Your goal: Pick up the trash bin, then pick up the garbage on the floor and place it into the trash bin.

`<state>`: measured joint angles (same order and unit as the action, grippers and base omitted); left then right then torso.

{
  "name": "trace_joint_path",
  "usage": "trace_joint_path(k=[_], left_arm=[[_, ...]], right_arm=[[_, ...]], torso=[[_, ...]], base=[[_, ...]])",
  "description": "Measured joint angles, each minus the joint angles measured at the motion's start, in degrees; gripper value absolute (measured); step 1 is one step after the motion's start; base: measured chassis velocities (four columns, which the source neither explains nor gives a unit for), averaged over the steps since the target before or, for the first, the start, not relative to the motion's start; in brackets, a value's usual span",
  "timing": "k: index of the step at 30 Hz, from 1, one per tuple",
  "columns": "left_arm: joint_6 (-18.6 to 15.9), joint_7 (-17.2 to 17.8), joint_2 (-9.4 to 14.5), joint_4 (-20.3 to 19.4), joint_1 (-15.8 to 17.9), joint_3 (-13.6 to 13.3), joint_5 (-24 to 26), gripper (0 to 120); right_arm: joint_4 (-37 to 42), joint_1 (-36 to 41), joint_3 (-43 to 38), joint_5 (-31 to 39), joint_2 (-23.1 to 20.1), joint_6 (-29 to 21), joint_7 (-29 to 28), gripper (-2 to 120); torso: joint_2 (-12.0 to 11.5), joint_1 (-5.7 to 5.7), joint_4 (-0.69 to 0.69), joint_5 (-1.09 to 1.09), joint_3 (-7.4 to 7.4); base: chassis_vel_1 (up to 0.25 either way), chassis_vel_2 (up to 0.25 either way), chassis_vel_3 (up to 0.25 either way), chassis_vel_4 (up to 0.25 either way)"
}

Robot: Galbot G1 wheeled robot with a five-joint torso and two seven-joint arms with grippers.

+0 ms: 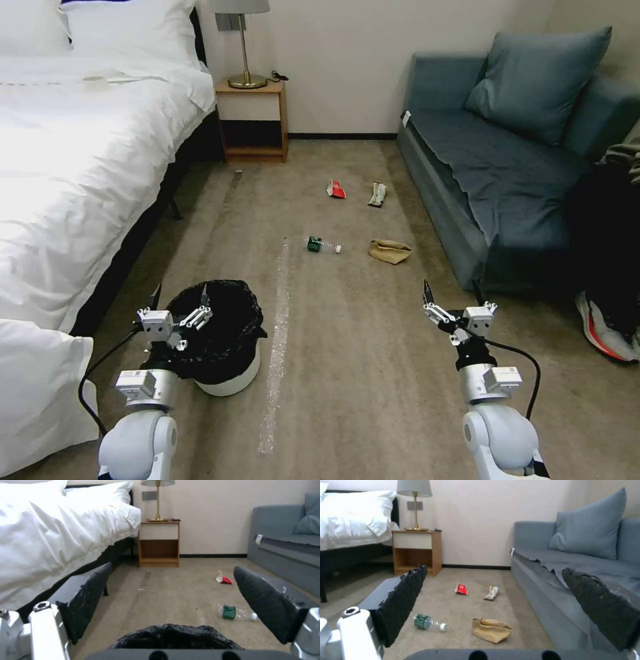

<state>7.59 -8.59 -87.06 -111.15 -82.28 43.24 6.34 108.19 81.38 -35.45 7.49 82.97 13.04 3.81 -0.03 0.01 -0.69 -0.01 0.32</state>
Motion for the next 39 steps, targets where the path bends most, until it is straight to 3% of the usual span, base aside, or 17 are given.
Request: trace_joint_path(k=[13, 24, 27, 29, 30, 33, 34, 36, 39], left_arm=[[0.12, 1.94, 0.06, -0.83, -0.09, -0.57, 0.32, 100], [-2.24, 2.38, 0.00, -1.92, -0.97, -1.00, 0.74, 100], [-3.82, 4.99, -0.25, -2.47, -1.98, -0.90, 0.51, 100], [-8.13, 10.49, -0.71, -3.34, -2.61, -1.10, 0.53, 100], [-8.13, 10.49, -0.71, -3.34, -2.61, -1.10, 0.53, 100], [-16.09, 21.40, -0.87, -4.90, -2.72, -2.06, 4.85, 100], [-16.09, 21.40, -0.87, -4.90, -2.72, -2.06, 4.85, 100], [-19.34, 26.32, -0.84, -5.77, -2.38, -1.91, 8.13, 100], [-21.27, 28.34, -0.65, -6.00, -1.97, -1.24, 10.43, 100]], right_arm=[[-0.09, 0.03, 0.90, -0.06, -0.20, 0.01, -0.37, 100], [-0.43, 0.01, 1.42, -0.46, 0.35, 0.06, -0.35, 100], [-0.43, 0.01, 1.10, -0.43, 0.13, 0.10, -0.32, 100], [-0.43, 0.02, 1.04, -0.39, 0.09, 0.17, -0.27, 100], [-0.43, 0.02, 1.04, -0.39, 0.09, 0.17, -0.27, 100], [-0.43, 0.05, 1.36, -0.41, 0.30, 0.20, -0.22, 100], [-0.43, 0.05, 1.36, -0.41, 0.30, 0.20, -0.22, 100], [-0.43, 0.18, 1.42, -0.46, 0.37, 0.23, -0.19, 100], [-0.43, 0.45, 1.42, -0.48, 0.37, 0.37, -0.18, 100]], torso=[[0.00, 0.00, 0.00, 0.00, 0.00], [0.00, 0.00, 0.00, 0.00, 0.00], [0.00, 0.00, 0.00, -0.01, 0.00], [0.00, 0.00, 0.00, 0.00, 0.00], [0.00, 0.00, 0.00, 0.00, 0.00], [0.00, 0.00, 0.00, 0.00, 0.00], [0.00, 0.00, 0.00, 0.00, 0.00], [0.00, 0.00, 0.00, -0.01, 0.00], [0.00, 0.00, 0.00, 0.00, 0.00]], base=[[0.000, 0.000, 0.000, 0.000], [0.000, 0.000, 0.000, 0.000], [0.000, 0.000, 0.000, 0.000], [0.000, 0.000, 0.000, 0.000], [0.000, 0.000, 0.000, 0.000], [0.000, 0.000, 0.000, 0.000], [0.000, 0.000, 0.000, 0.000], [0.000, 0.000, 0.000, 0.000], [0.000, 0.000, 0.000, 0.000]])
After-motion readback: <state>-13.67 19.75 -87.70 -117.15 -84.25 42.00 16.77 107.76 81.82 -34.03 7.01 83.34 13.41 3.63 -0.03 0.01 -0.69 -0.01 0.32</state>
